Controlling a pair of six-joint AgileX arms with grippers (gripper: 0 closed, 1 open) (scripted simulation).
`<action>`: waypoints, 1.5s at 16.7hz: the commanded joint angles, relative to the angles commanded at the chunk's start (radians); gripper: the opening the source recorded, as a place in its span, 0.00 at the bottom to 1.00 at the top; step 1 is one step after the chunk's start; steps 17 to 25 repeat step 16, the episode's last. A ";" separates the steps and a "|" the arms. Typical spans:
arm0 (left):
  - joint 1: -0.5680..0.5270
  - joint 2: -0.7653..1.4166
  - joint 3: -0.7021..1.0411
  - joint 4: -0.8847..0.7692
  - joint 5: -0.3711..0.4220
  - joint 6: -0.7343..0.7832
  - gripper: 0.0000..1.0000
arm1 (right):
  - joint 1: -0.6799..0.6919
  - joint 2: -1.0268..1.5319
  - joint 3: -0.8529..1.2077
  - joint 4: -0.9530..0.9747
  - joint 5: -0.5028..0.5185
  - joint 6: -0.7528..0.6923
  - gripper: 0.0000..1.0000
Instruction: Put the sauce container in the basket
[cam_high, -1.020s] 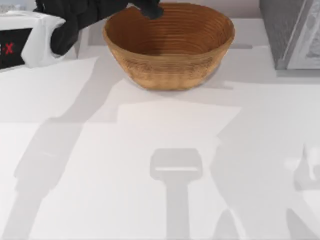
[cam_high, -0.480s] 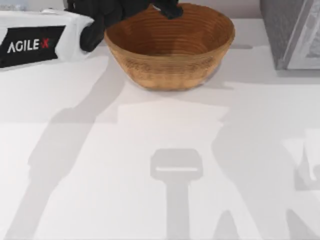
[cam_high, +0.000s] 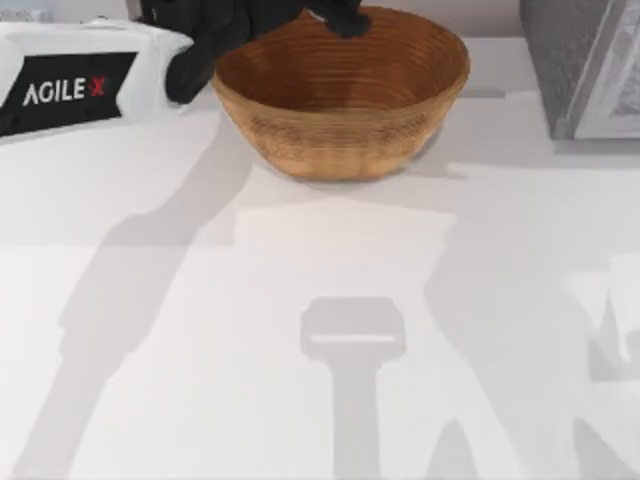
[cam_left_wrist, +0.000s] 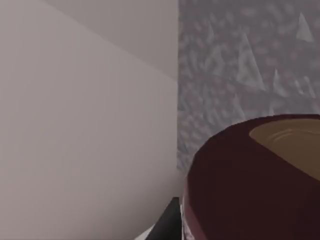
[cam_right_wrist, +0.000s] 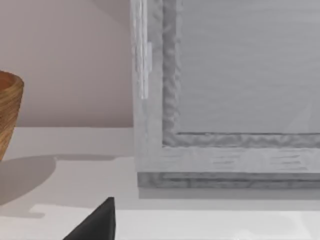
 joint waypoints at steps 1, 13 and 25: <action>0.000 0.000 0.000 0.000 0.000 0.000 0.30 | 0.000 0.000 0.000 0.000 0.000 0.000 1.00; 0.000 0.000 0.000 0.000 0.000 0.000 1.00 | 0.000 0.000 0.000 0.000 0.000 0.000 1.00; 0.000 0.000 0.000 0.000 0.000 0.000 1.00 | 0.000 0.000 0.000 0.000 0.000 0.000 1.00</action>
